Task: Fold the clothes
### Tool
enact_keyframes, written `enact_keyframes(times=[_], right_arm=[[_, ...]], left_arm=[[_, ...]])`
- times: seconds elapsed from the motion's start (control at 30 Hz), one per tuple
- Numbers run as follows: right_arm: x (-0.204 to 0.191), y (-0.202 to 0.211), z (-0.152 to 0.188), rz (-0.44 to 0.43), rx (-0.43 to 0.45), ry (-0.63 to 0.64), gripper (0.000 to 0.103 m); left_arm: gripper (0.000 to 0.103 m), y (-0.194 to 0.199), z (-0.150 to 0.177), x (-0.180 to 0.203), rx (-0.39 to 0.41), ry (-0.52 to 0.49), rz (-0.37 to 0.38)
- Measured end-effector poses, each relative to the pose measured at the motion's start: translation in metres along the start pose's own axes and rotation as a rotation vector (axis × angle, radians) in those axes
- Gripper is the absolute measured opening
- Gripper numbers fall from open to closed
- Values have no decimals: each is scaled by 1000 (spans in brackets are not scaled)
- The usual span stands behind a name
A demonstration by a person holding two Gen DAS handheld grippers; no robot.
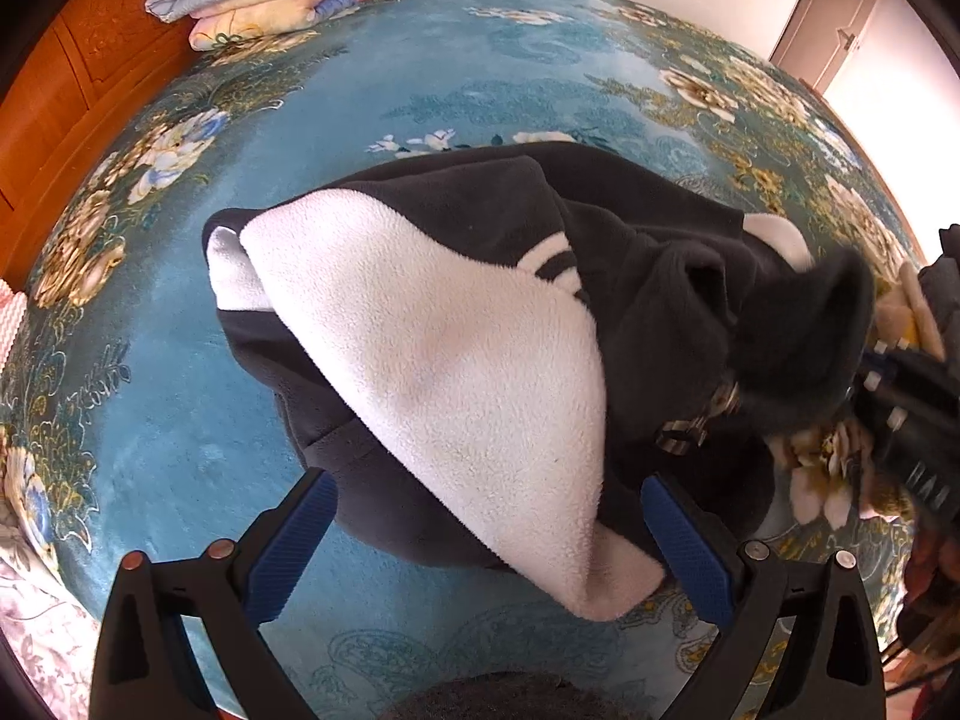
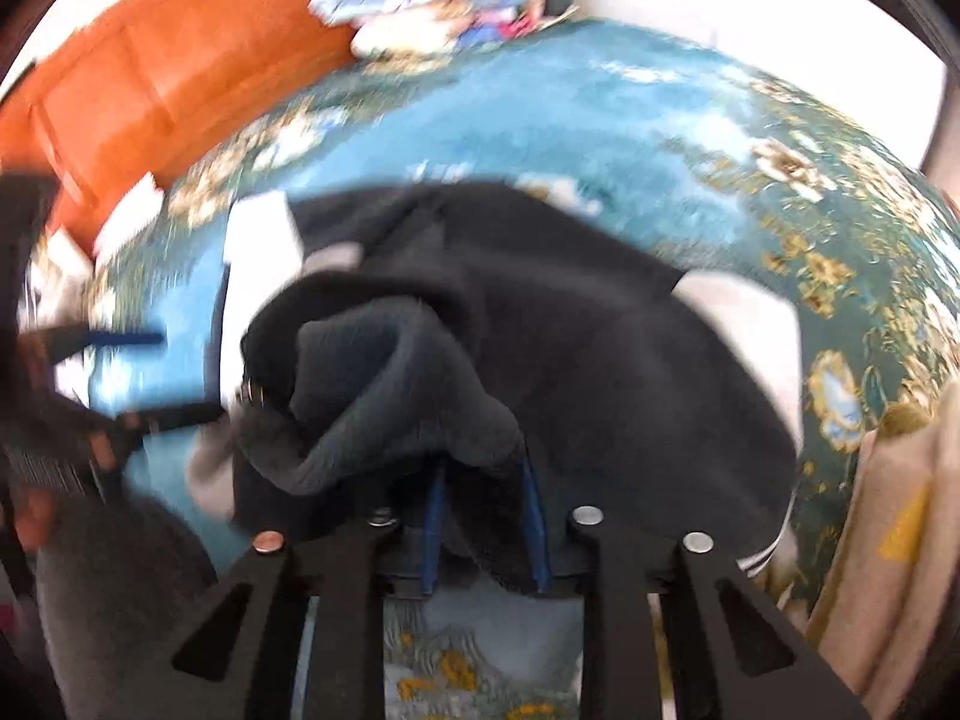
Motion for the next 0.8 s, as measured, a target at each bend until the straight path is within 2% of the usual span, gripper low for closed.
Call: enact_keyframes(times=[0.07,0.13,0.2,0.27,0.33,0.4,0.43,0.57,0.67,0.8], right_arm=[[0,3,-14,-11,23,-42,18],[2,4,-26,-15,31,-63,17],[3,6,-34,-20,34,-71,17],[4,7,-41,-24,37,-79,17],[5,8,-46,-28,38,-87,17],[8,7,-48,-30,34,-99,17],[10,6,-48,-32,30,-108,17],[14,-1,-54,-40,13,-167,17],[13,-2,-60,-42,15,-178,17],[6,2,-62,-54,22,-167,17]], left_arm=[[96,-3,0,1,-14,-13,-4],[85,-8,-1,-3,-40,-26,-27],[68,-12,-4,-9,-63,-18,-28],[61,-15,-7,-15,-79,-3,-11],[42,-16,-13,-17,-82,14,34],[20,-14,-18,-22,-76,19,58],[16,-11,-22,-26,-70,17,63],[10,10,-33,-56,-4,63,34],[6,39,-37,-103,82,117,-84],[6,80,-33,-177,164,212,-263]])
Point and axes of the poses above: each gripper's, at about its wrist camera, not at the fingertips, and y roughly against the way its jaws point, x to its right, z to its underside, the point moved 10 cm from there along -y, roughly the way its jaws point, and after that the axes turned 9 degrees about -y, right-handed, at the moved point
